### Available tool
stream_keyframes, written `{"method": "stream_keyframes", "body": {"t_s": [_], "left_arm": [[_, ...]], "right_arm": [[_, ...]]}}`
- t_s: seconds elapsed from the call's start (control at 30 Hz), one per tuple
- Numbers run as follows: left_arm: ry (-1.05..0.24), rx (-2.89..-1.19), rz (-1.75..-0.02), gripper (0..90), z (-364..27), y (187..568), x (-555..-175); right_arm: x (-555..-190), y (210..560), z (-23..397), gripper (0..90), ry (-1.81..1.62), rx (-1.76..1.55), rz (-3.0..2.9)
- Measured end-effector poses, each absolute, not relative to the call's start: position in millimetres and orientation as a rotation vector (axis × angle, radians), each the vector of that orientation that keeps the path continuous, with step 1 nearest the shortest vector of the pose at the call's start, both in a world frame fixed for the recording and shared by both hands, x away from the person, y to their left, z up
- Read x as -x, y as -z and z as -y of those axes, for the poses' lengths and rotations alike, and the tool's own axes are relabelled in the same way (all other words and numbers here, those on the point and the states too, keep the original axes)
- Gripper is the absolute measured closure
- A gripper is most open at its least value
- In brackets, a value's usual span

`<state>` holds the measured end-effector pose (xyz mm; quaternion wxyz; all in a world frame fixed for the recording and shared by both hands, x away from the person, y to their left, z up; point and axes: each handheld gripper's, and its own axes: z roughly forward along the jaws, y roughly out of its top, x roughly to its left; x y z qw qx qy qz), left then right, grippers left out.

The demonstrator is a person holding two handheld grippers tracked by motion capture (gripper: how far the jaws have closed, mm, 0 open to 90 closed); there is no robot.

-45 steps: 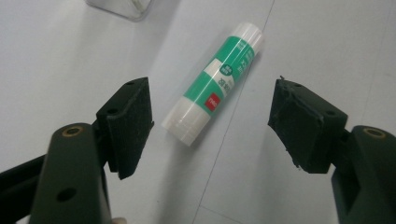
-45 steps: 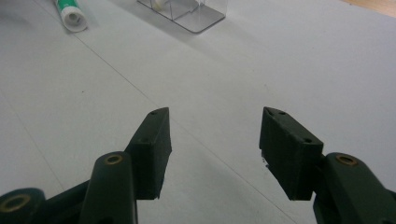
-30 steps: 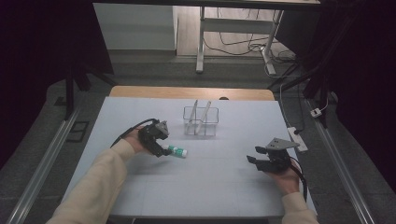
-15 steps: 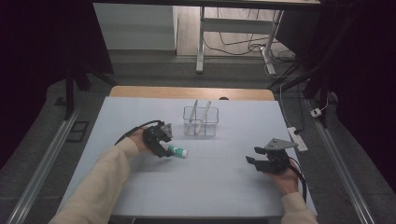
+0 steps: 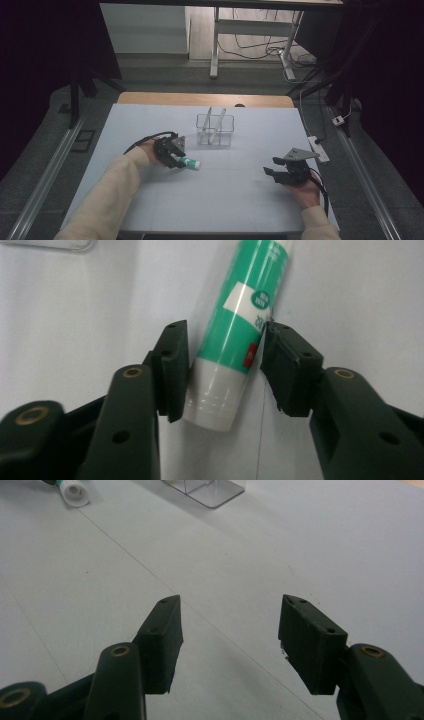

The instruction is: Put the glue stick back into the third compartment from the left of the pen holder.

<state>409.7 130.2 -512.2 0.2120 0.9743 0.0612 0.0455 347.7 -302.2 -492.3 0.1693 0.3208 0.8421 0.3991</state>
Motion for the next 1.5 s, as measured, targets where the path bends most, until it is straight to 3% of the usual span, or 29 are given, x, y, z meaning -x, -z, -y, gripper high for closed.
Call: {"method": "stream_keyframes", "body": {"t_s": [0.1, 0.17, 0.33, 1.07, 1.5], "left_arm": [[-0.115, -2.702, -0.155, 63.9, -132, 513, -410], [-0.126, -2.705, -0.13, 64.7, -133, 513, -410], [-0.13, -2.706, -0.128, 65.2, -133, 512, -408], [-0.103, -2.528, -0.419, 65.3, -134, 489, -380], [-0.113, -2.451, -0.475, 65.3, -134, 484, -364]], "right_arm": [[-348, 492, 302, 42.0, -1.133, -0.911, -2.393], [-348, 492, 302, 42.0, -1.134, -0.911, -2.392], [-347, 491, 303, 42.0, -1.138, -0.911, -2.385], [-343, 486, 302, 42.3, -1.17, -0.888, -2.355], [-342, 485, 298, 42.3, -1.178, -0.864, -2.36]]}}
